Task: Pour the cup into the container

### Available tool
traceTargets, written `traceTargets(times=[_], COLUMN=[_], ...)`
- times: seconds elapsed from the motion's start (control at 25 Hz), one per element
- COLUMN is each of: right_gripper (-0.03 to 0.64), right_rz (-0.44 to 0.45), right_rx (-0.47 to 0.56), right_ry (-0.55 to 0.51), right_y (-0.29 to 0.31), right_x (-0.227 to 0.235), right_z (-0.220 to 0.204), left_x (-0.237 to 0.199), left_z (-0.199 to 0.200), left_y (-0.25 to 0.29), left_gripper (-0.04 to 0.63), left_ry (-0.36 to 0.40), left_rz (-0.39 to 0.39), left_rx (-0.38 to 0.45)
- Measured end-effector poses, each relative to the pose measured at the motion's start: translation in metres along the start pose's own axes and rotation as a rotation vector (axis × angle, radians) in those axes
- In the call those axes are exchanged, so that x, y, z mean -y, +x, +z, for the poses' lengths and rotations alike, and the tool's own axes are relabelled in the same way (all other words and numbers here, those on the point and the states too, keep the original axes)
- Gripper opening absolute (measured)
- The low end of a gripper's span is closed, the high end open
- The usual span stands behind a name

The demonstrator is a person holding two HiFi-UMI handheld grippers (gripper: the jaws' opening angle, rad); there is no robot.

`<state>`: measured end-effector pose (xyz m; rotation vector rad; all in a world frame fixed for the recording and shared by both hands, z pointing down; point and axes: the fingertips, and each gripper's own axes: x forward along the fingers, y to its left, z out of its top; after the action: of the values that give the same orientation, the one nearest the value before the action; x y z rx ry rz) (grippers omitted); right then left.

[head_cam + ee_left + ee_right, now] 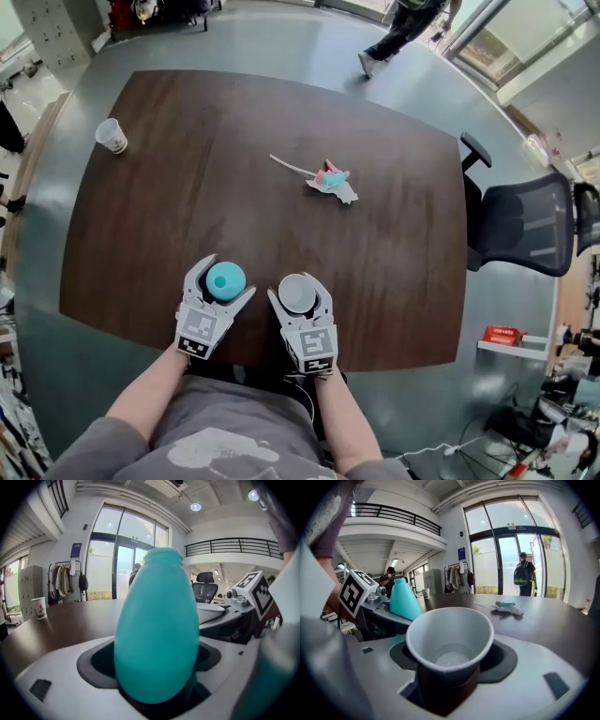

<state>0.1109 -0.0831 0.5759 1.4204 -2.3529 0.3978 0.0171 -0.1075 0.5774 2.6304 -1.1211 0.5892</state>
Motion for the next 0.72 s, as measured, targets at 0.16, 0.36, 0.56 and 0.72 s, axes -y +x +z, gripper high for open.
traceTargets(times=[0.16,0.36,0.56,0.72], right_gripper=[0.293,0.292,0.293,0.297], right_rz=[0.002,-0.001,-0.007,-0.009], right_rx=[0.011,0.017,0.021,0.007], right_ry=[0.000,-0.005,-0.007,-0.007], right_y=[-0.0007,-0.0003,-0.0007,0.0019], right_x=[-0.0003,-0.0009,-0.0031,-0.0029], right_z=[0.0014,0.0012,0.0025,0.0015], left_x=[0.0004,0.0000,0.0027,0.0026], left_z=[0.0010,-0.0017,-0.0065,-0.0079], left_y=[-0.0005,0.0017,0.0045,0.0061], left_gripper=[0.433,0.433,0.433,0.433], left_ry=[0.009,-0.004,0.011,0.019], left_rz=[0.000,-0.016,-0.023,-0.023], left_rx=[0.003,-0.007,-0.049,-0.066])
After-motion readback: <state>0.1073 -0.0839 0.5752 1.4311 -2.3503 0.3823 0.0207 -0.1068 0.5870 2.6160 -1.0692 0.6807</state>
